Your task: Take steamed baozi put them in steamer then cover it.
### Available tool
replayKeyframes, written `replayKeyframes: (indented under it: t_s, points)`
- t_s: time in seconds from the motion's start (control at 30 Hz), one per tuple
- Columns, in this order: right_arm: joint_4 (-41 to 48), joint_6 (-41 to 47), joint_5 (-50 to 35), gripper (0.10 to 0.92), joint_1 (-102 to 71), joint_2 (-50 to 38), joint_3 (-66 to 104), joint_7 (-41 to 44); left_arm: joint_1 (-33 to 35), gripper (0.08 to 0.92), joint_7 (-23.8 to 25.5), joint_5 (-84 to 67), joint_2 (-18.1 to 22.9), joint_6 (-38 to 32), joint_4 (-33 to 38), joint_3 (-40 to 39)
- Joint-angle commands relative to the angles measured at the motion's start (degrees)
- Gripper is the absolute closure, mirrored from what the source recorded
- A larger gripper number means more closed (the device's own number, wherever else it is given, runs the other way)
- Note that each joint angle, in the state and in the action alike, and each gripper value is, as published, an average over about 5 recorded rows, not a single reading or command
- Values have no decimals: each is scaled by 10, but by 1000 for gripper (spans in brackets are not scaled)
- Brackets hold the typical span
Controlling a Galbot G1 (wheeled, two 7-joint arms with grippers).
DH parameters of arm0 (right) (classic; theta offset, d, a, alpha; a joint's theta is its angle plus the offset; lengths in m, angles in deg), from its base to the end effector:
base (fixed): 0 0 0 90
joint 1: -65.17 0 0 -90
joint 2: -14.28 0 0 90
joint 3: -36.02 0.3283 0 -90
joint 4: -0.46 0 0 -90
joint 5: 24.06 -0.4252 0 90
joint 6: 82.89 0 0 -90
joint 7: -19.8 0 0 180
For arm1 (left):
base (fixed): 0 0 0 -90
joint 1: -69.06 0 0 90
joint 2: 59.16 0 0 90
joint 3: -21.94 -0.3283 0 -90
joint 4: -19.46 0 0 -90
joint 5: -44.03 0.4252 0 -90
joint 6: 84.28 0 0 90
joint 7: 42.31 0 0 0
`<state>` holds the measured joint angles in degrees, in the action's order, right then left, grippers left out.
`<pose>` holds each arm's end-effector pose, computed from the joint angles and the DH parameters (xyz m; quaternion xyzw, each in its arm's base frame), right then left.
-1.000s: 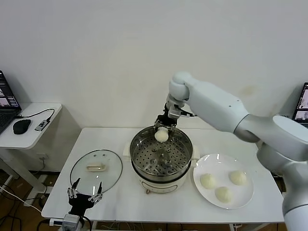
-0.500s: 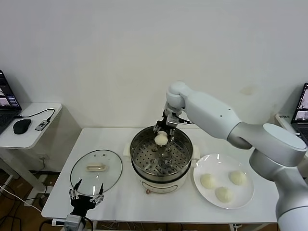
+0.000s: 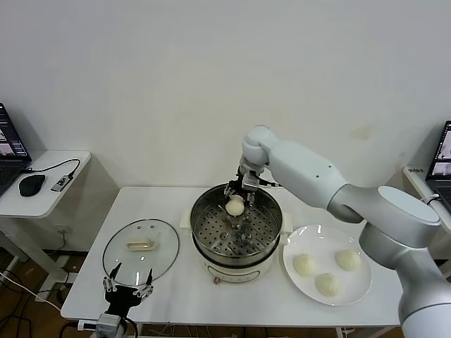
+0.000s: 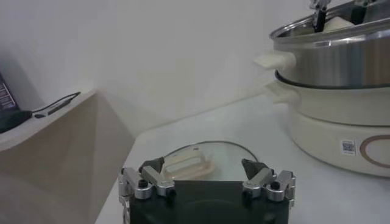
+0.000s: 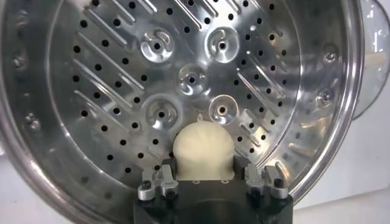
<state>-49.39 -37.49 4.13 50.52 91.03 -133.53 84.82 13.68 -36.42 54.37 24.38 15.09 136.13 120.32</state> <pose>0.6531 0.1730 -0.1098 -0.6554 0.1252 -0.7443 0.0303 0.2353 0.0705 -0.3208 -0.0077 -0.9740 -0.1640 0.1563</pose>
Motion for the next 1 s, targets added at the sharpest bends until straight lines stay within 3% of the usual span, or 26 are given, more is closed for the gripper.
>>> replayKeyframes:
  t_s: [0.03,0.13,0.33,0.57,0.83,1.0]
  points:
    - [-16,75,-77,301,10,-4,-10,55,0,177,1,1,0,0,0,-1]
    - [-33,115,-165,232,32,-14,-21,100,0,177,2,1,-1,1,2,0]
    - [-77,206,-284,203,84,-57,-35,118,0,177,4,2,0,3,4,-2]
    - [-201,453,-422,203,189,-197,-87,93,3,177,12,2,2,11,12,1]
    - [-283,728,-454,203,254,-321,-149,109,0,177,17,-4,-4,25,23,-4]
    - [-333,803,-430,203,241,-388,-161,123,3,177,15,-7,-10,51,37,-1]
